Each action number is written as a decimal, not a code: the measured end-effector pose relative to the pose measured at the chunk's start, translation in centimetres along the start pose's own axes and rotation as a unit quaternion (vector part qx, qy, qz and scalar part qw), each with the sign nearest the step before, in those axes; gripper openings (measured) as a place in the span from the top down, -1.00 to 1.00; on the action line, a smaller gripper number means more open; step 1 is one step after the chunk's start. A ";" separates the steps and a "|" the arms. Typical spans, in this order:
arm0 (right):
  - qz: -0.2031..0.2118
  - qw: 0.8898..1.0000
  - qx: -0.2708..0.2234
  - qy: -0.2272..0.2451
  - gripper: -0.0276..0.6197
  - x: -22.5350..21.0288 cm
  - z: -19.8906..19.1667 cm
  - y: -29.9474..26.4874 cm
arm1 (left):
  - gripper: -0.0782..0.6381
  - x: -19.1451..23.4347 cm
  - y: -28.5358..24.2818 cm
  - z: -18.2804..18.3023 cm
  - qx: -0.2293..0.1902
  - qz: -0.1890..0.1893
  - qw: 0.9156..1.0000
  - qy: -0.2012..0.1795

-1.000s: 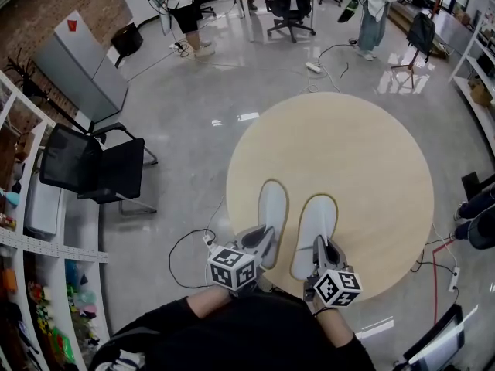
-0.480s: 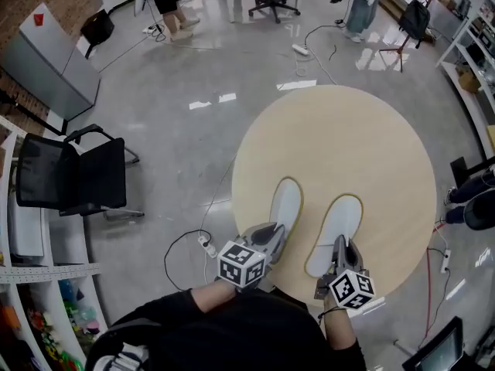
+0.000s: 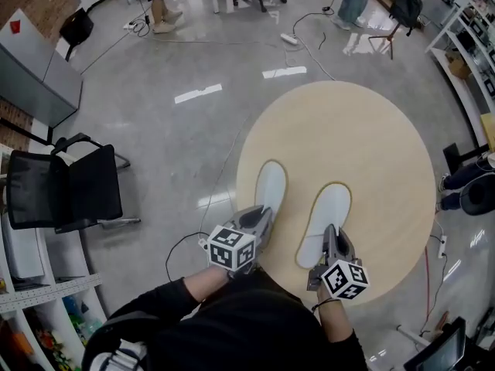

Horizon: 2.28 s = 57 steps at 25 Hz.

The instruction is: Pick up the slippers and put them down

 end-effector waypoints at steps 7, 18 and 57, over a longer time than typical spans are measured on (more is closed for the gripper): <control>0.061 0.998 -0.005 -0.033 0.82 0.3 0.2 0.0 | 0.70 -2.3 1.8 0.1 -0.007 0.052 0.998 -0.019; 0.071 0.994 0.030 -0.074 0.82 1.0 -3.5 -3.1 | 0.70 1.0 1.2 -2.3 0.024 0.074 0.997 -0.018; -0.040 0.983 0.126 -0.128 0.82 2.3 -9.0 -28.2 | 0.70 19.3 -17.1 1.3 0.197 0.057 0.978 -0.024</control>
Point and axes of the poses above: the fingertips, and each gripper's own axes: y backward along the fingers, x to its left, z out of its top, the point moved 2 cm from there along y, backward along the fingers, and after that the axes turned 1 degree about -x, right-handed, at the moved point
